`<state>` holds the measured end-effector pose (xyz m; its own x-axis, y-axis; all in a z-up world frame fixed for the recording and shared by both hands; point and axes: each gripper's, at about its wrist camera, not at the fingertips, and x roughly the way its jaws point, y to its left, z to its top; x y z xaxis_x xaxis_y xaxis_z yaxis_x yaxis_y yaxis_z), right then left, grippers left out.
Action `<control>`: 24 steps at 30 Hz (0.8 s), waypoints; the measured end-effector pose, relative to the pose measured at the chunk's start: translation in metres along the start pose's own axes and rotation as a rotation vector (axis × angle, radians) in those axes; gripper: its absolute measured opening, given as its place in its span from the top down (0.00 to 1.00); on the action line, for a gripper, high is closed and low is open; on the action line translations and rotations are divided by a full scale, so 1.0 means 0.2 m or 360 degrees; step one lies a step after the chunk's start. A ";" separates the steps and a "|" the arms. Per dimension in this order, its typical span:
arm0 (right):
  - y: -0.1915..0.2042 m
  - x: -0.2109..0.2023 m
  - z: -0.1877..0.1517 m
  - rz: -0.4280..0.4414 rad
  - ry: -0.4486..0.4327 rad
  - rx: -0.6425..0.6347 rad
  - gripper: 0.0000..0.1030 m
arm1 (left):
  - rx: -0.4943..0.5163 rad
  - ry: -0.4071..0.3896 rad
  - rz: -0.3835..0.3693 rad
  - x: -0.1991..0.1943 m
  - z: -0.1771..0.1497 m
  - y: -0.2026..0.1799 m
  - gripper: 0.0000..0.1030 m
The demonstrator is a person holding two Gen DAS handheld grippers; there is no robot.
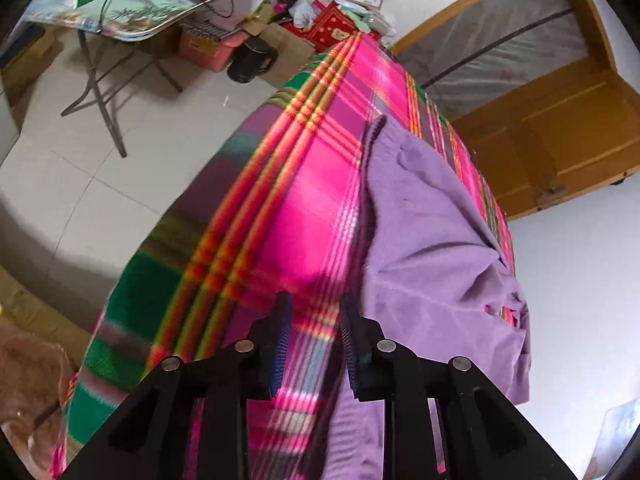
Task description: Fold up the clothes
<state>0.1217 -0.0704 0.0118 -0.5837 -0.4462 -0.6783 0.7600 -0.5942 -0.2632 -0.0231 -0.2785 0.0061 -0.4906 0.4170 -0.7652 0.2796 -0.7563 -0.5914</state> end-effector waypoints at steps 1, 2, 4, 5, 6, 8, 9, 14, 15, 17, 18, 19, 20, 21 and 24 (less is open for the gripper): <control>0.03 0.01 0.01 -0.0031 -0.0002 -0.0064 0.59 | -0.0006 0.0005 -0.0002 -0.01 -0.01 0.01 0.76; 0.06 0.03 0.02 -0.0064 -0.0003 -0.0127 0.59 | -0.0008 0.0010 -0.0007 -0.01 -0.01 0.01 0.76; 0.12 0.09 0.04 -0.0164 0.0028 -0.0232 0.59 | -0.0014 0.0022 -0.0017 -0.01 -0.01 0.02 0.75; 0.13 0.11 0.05 -0.0177 0.0050 -0.0260 0.59 | -0.0017 0.0028 -0.0022 -0.01 -0.01 0.03 0.75; 0.14 0.13 0.05 -0.0179 0.0073 -0.0279 0.61 | -0.0019 0.0033 -0.0027 -0.01 -0.02 0.03 0.75; 0.15 0.14 0.07 -0.0180 0.0075 -0.0279 0.66 | -0.0025 0.0045 -0.0037 -0.02 -0.02 0.04 0.74; 0.15 0.15 0.07 -0.0181 0.0076 -0.0279 0.69 | -0.0028 0.0051 -0.0043 -0.02 -0.02 0.05 0.74; 0.11 0.15 0.11 -0.0189 0.0034 -0.0212 0.86 | -0.0024 0.0063 -0.0051 -0.02 -0.02 0.04 0.73; 0.09 0.14 0.12 -0.0193 0.0007 -0.0174 0.88 | -0.0014 0.0064 -0.0049 -0.02 -0.02 0.04 0.73; 0.03 0.10 0.13 -0.0168 -0.0066 -0.0055 0.90 | -0.0004 0.0069 -0.0055 -0.02 -0.03 0.03 0.71; 0.00 0.08 0.14 -0.0145 -0.0089 0.0002 0.90 | 0.0000 0.0073 -0.0061 -0.02 -0.03 0.03 0.67; -0.01 0.08 0.14 -0.0130 -0.0086 0.0019 0.90 | 0.0002 0.0079 -0.0079 -0.02 -0.03 0.03 0.61; -0.02 0.08 0.14 -0.0114 -0.0083 0.0036 0.90 | 0.0006 0.0090 -0.0101 -0.02 -0.03 0.02 0.59; -0.03 0.07 0.14 -0.0099 -0.0080 0.0052 0.90 | 0.0005 0.0102 -0.0115 -0.01 -0.03 0.02 0.58; -0.03 0.06 0.12 -0.0065 -0.0088 0.0091 0.90 | 0.0002 0.0115 -0.0134 0.00 -0.03 0.02 0.58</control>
<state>0.1040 -0.0882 0.0217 -0.6299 -0.4562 -0.6285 0.7188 -0.6491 -0.2492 -0.0174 -0.2784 0.0026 -0.4516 0.5144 -0.7290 0.2389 -0.7175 -0.6543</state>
